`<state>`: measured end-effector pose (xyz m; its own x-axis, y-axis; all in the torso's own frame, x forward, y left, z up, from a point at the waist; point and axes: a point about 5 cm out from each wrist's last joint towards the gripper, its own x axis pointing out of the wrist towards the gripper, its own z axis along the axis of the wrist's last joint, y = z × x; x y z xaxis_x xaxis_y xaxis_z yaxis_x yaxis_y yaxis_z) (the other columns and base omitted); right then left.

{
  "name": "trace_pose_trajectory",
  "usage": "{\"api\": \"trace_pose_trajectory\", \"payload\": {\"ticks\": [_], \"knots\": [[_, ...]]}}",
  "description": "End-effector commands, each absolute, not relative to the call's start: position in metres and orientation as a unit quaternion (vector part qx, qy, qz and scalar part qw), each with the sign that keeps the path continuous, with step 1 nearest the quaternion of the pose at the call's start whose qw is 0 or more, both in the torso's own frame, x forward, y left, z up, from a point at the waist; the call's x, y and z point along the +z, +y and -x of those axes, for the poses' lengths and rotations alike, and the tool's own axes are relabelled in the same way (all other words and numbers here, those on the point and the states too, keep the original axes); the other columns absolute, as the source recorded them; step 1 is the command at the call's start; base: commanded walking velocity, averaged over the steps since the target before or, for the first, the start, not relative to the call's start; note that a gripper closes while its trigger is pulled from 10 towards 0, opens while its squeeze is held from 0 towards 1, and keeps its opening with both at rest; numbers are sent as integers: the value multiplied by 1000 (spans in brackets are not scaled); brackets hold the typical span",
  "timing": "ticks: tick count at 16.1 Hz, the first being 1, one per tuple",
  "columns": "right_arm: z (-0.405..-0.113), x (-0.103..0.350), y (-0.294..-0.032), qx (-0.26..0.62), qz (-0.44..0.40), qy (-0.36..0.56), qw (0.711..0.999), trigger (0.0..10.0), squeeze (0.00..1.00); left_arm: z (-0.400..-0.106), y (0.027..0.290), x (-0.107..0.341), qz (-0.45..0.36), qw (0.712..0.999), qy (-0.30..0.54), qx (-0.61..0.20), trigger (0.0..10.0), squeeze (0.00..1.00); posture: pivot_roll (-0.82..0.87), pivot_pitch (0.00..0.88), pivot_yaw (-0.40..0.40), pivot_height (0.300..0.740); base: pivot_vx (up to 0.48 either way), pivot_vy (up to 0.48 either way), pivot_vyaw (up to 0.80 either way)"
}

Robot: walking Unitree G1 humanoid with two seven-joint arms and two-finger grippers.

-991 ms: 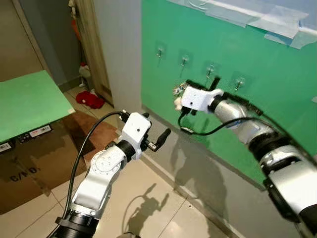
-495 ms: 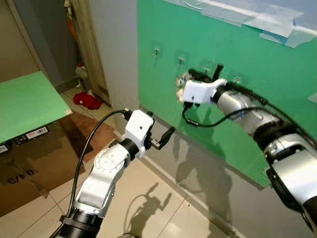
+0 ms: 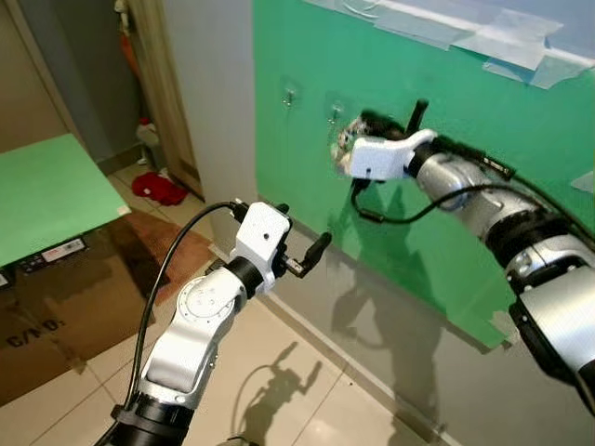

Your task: Hang keys on a hook

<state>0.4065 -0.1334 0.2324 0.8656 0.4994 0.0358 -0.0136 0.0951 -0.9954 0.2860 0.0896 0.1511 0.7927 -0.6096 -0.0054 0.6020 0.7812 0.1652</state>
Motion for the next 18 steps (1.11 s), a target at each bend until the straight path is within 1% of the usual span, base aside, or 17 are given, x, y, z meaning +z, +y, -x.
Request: {"api": "trace_pose_trajectory", "payload": {"ticks": [1,6,12,18], "knots": [[-409,244,-139,160,664,-191,705,0,0,-282,87,152,-76,942,-25,-326,10000,0,-9,42,-32,740,0,0,0],[-412,249,-140,140,684,-197,688,0,0,-280,88,153,-76,943,-20,-322,10000,0,5,56,-32,740,0,0,0],[-411,242,-139,140,692,-197,680,0,0,-278,89,153,-78,944,-15,-319,10000,0,10,60,-35,740,0,0,0],[-409,225,-137,152,697,-189,675,0,0,-278,89,153,-78,945,-14,-317,10000,0,14,60,-39,740,0,0,0]]}}
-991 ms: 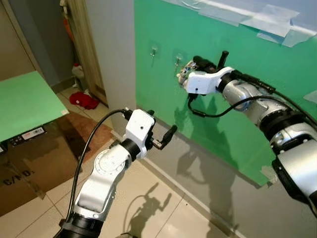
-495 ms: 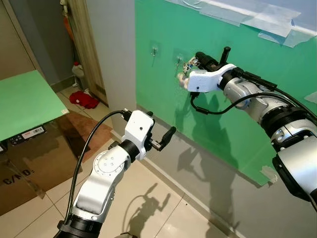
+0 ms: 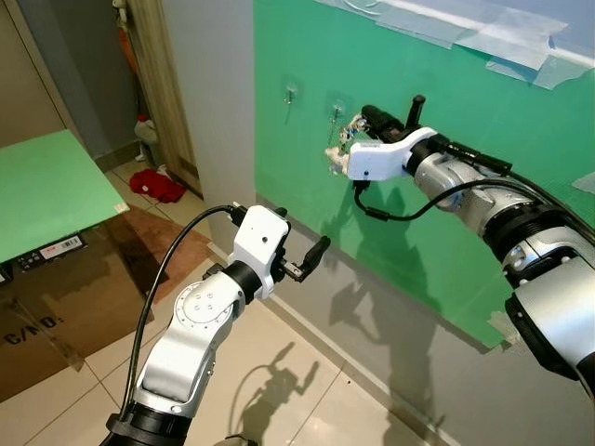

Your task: Hang keys on a hook

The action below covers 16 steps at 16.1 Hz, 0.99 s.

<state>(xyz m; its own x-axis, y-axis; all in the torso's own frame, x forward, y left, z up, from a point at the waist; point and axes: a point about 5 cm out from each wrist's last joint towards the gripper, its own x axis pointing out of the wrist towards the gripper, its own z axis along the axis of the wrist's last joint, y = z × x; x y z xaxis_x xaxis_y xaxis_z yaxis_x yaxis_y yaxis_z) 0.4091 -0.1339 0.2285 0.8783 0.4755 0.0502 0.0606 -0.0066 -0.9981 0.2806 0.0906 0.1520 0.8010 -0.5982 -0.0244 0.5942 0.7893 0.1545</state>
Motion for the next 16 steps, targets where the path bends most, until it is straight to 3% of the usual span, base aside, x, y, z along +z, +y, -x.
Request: {"api": "trace_pose_trajectory", "payload": {"ticks": [1,14,16], "knots": [[-408,223,-137,152,700,-188,672,0,0,-278,88,153,-79,945,-14,-317,10000,0,15,58,-41,740,0,0,0],[-407,211,-128,152,701,-189,670,0,0,-281,90,153,-84,946,-14,-312,10000,0,29,31,-51,740,0,0,0],[-409,221,-133,115,728,-218,639,0,0,-281,90,151,-83,947,-13,-310,10000,0,27,24,-53,740,0,0,0]]}}
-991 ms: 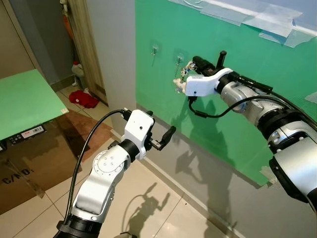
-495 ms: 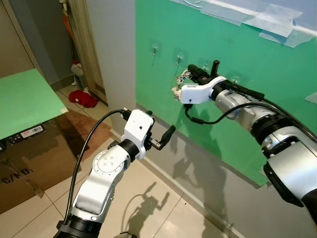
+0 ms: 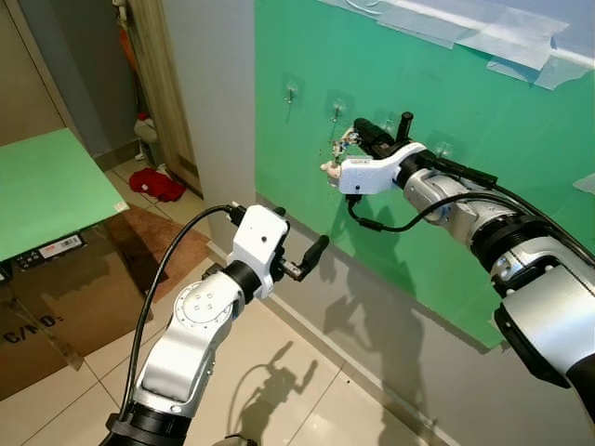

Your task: Hang keys on a hook

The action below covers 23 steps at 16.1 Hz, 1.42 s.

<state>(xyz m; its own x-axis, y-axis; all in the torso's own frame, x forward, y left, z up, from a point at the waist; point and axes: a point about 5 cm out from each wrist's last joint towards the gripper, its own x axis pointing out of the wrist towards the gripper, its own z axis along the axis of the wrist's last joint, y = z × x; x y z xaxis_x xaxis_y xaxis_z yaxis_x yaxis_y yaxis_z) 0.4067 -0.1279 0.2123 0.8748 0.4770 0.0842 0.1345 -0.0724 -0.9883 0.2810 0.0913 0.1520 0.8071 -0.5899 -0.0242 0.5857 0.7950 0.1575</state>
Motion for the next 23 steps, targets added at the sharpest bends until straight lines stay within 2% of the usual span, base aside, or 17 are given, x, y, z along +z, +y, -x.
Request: {"api": "trace_pose_trajectory", "payload": {"ticks": [1,3,4,8,12,16,18,20,21,23], "knots": [[-410,227,-134,100,741,-234,621,0,0,-281,90,151,-83,947,-13,-310,10000,0,27,22,-54,740,0,0,0],[-411,232,-137,83,764,-248,590,0,0,-282,90,151,-84,947,-13,-310,10000,0,28,17,-57,740,0,0,0],[-412,234,-139,76,768,-244,587,0,0,-282,90,151,-84,947,-14,-309,10000,0,29,14,-61,740,0,0,0],[-411,227,-142,69,760,-233,603,0,0,-282,91,151,-84,949,-15,-305,10000,0,37,6,-62,740,0,0,0],[-411,232,-145,37,784,-258,564,0,0,-283,92,151,-87,948,-17,-304,10000,0,39,0,-60,740,0,0,0],[-408,238,-147,13,806,-322,497,0,0,-284,90,159,-75,950,-29,-303,10000,0,43,0,-58,740,0,0,0],[-408,238,-150,-3,813,-325,483,0,0,-284,89,159,-76,950,-31,-302,10000,0,45,0,-59,740,0,0,0],[-408,236,-150,0,813,-319,488,0,0,-285,89,159,-78,950,-31,-302,10000,0,46,0,-61,740,0,0,0],[-409,237,-150,-4,805,-313,504,0,0,-285,90,159,-78,950,-31,-301,10000,0,47,0,-61,740,0,0,0],[-409,238,-151,-12,796,-312,519,0,0,-285,90,159,-79,950,-31,-301,10000,0,47,0,-60,740,0,0,0]]}}
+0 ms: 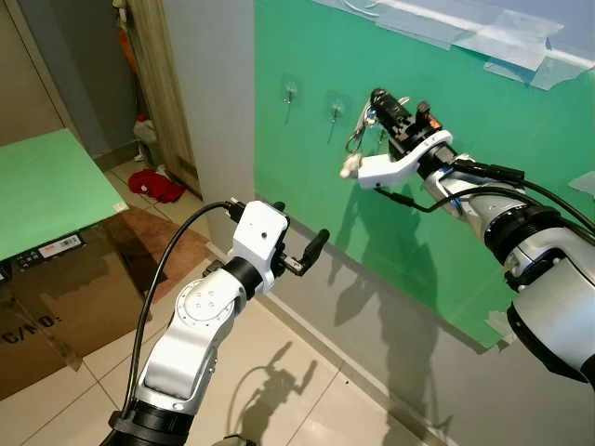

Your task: Hang keys on a hook

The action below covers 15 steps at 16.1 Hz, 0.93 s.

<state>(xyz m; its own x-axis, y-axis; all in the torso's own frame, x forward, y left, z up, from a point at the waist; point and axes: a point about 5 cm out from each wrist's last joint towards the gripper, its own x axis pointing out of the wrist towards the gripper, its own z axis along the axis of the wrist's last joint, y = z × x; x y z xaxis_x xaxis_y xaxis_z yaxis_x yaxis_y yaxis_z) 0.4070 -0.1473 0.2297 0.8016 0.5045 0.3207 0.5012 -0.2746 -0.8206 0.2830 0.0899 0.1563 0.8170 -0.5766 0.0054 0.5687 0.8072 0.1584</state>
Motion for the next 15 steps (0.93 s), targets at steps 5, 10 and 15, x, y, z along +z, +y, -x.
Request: {"api": "trace_pose_trajectory", "payload": {"ticks": [5,10,15], "knots": [[-412,231,-164,-22,625,-191,757,0,0,-285,91,158,-77,951,-28,-297,10000,0,46,0,-64,740,0,0,0],[-409,221,-151,4,642,-215,736,0,0,-285,91,157,-78,952,-27,-295,10000,0,40,4,-60,740,0,0,0],[-408,216,-143,39,666,-220,711,0,0,-286,90,157,-79,952,-27,-294,10000,0,41,4,-63,740,0,0,0]]}}
